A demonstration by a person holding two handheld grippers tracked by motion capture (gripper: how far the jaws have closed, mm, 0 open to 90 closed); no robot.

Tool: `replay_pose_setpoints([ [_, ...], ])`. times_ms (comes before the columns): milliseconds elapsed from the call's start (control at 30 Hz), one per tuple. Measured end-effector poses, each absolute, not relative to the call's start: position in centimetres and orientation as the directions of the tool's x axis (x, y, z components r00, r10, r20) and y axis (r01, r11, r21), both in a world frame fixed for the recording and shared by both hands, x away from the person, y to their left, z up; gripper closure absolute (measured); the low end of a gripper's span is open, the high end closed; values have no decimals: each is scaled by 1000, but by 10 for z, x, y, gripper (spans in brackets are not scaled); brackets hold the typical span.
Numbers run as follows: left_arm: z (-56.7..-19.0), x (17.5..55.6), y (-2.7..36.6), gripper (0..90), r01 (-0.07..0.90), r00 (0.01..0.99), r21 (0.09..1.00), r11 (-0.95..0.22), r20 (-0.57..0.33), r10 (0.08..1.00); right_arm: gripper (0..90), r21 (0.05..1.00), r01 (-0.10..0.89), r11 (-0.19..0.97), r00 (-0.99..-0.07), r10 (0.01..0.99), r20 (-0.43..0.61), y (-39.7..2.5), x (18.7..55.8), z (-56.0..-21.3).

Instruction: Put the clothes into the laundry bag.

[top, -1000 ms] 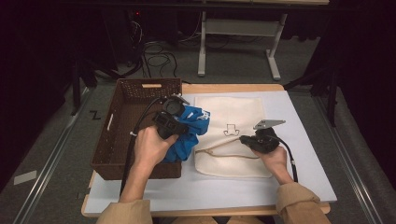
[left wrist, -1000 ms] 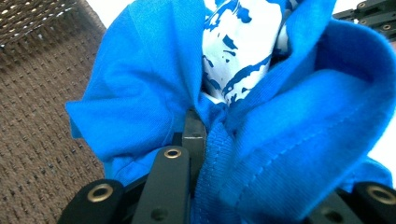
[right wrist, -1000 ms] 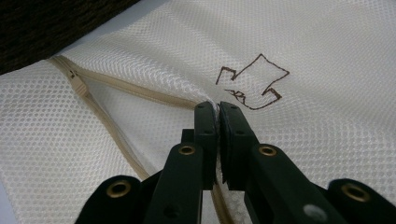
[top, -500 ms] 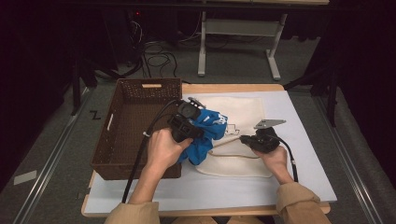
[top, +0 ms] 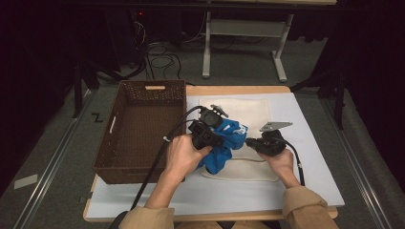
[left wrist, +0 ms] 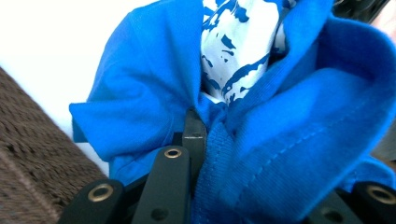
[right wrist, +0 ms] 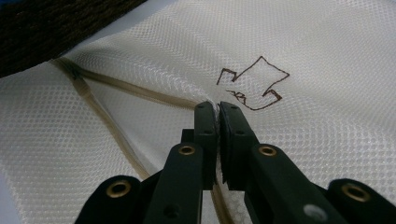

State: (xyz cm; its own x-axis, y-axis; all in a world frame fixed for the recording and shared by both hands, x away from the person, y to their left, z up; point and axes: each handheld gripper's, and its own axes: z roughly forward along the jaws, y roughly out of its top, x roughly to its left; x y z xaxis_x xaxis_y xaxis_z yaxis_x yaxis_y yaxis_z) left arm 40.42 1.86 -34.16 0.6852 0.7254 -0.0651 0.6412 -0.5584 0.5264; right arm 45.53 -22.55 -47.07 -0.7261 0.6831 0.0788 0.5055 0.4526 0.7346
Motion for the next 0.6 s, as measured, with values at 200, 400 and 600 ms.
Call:
replay_pose_setpoints([
  [200, -353, 407, 1, 762, 629, 706, 522, -577, -73, 704, 871, 738, 501, 453, -728, 681, 77, -227, 456, -471],
  [400, -371, 410, -6, 756, 632, 709, 511, -582, -78, 701, 871, 739, 505, 446, -726, 682, 85, -228, 457, -471],
  [600, -384, 410, -7, 747, 639, 705, 495, -589, -69, 706, 871, 734, 507, 451, -726, 683, 82, -227, 458, -472],
])
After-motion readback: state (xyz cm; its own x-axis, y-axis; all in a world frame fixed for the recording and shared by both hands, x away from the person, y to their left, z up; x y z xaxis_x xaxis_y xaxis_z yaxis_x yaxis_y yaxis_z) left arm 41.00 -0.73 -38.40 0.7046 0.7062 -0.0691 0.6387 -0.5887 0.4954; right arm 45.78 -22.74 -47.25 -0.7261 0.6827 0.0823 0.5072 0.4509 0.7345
